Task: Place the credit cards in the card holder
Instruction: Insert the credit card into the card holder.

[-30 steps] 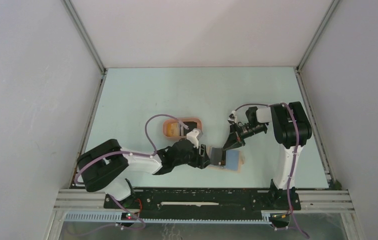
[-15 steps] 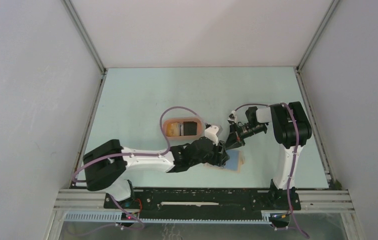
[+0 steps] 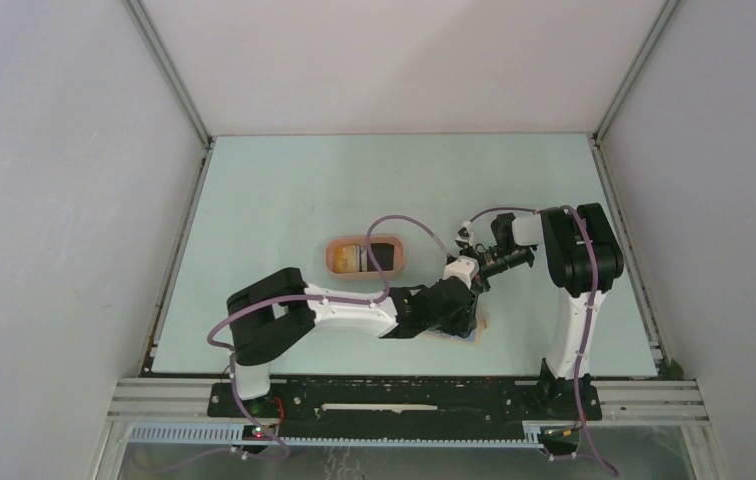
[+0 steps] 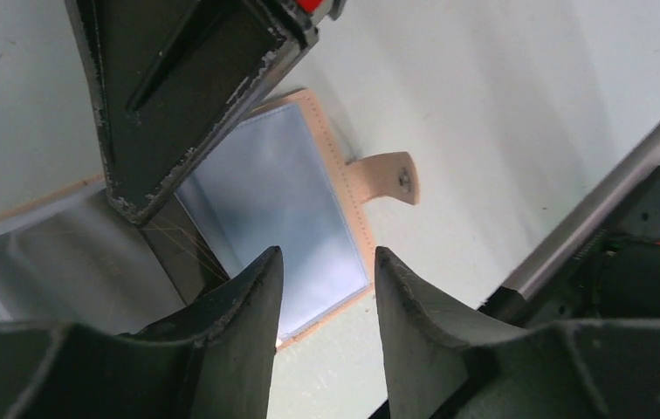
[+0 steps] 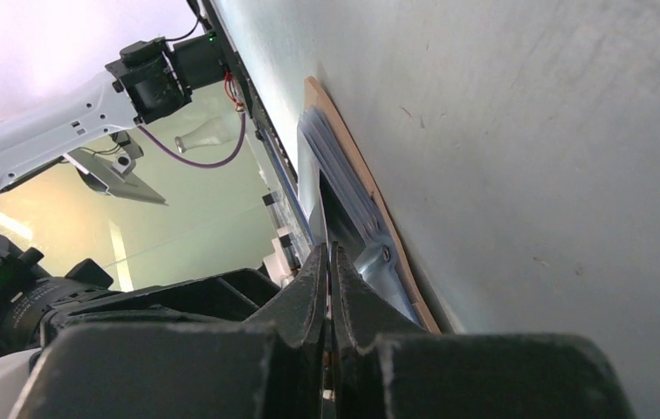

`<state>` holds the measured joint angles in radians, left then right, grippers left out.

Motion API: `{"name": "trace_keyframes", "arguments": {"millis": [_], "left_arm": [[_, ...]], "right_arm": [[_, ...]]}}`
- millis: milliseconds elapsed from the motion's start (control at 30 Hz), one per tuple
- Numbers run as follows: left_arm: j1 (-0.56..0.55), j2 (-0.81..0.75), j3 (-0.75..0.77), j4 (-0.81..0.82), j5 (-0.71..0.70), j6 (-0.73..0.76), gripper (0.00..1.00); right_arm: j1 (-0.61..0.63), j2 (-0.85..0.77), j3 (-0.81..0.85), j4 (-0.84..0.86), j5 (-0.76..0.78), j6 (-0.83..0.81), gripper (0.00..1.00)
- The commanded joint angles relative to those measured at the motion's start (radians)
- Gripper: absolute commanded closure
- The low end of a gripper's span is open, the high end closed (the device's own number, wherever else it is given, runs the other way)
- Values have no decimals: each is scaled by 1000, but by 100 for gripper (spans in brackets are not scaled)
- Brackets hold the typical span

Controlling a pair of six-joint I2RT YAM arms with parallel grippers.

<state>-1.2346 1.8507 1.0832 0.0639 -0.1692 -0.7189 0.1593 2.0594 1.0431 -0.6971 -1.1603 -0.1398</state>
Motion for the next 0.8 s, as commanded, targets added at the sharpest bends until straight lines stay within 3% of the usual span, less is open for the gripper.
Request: {"name": "trace_keyframes", "arguments": {"millis": [0,533,767], "left_arm": [[-11,31,96,-121,-77,-23,51],[-17,31,110,-268,-215,-38,51],[-16,22,107,-289,-268,-21,50]], "right_arm": [[6,6,20,19,16,5,92],[5,-16,21,12,18,-1,75],[-18,-63,20,7,32,-11,58]]}}
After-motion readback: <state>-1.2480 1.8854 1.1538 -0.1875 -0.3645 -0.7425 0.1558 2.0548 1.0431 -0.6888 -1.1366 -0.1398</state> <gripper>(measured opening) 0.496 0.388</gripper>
